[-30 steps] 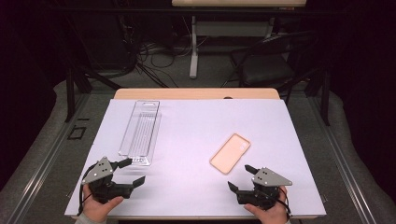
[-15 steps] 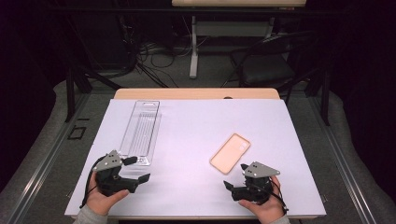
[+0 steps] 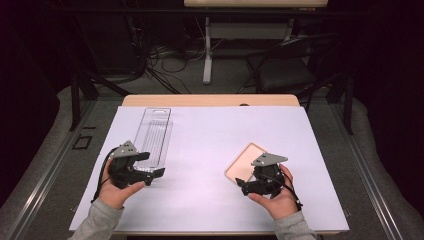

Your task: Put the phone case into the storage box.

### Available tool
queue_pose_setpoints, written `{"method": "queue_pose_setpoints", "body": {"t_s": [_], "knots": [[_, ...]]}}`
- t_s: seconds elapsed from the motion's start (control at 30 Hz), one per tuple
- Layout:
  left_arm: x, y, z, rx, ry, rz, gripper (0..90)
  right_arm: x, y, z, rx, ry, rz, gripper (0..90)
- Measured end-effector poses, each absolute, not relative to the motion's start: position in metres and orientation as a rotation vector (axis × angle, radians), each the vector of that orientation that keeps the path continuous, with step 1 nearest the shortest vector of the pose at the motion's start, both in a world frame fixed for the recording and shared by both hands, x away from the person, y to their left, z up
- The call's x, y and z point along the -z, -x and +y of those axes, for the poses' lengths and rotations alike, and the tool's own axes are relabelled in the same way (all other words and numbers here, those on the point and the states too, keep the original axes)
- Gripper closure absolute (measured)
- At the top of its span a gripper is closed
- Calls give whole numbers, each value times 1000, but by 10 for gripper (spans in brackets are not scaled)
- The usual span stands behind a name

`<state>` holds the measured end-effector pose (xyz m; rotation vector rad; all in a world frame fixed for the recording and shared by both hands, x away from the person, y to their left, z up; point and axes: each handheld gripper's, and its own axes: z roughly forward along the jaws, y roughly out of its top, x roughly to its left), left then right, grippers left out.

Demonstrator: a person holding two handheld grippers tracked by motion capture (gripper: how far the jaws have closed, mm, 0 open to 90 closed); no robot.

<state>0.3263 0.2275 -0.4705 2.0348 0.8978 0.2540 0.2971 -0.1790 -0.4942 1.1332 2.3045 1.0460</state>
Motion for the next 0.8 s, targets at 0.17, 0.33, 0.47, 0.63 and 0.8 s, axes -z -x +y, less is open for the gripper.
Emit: {"method": "queue_pose_setpoints", "body": {"t_s": [0.17, 0.33, 0.47, 0.63, 0.8], "knots": [[459, -341, 228, -226, -2011, 948, 151, 487, -311, -181, -1054, -1184, 2291, 152], [450, -350, 228, -238, -1999, 957, 149, 479, -321, -184, -1067, -1210, 2270, 153], [442, -362, 227, -221, -1997, 973, 109, 467, -333, -185, -1040, -1226, 2250, 153], [437, -371, 226, -232, -2009, 980, 83, 458, -343, -183, -1037, -1225, 2231, 153], [433, -379, 225, -288, -2011, 1005, 71, 453, -350, -179, -1029, -1199, 2218, 161]]}}
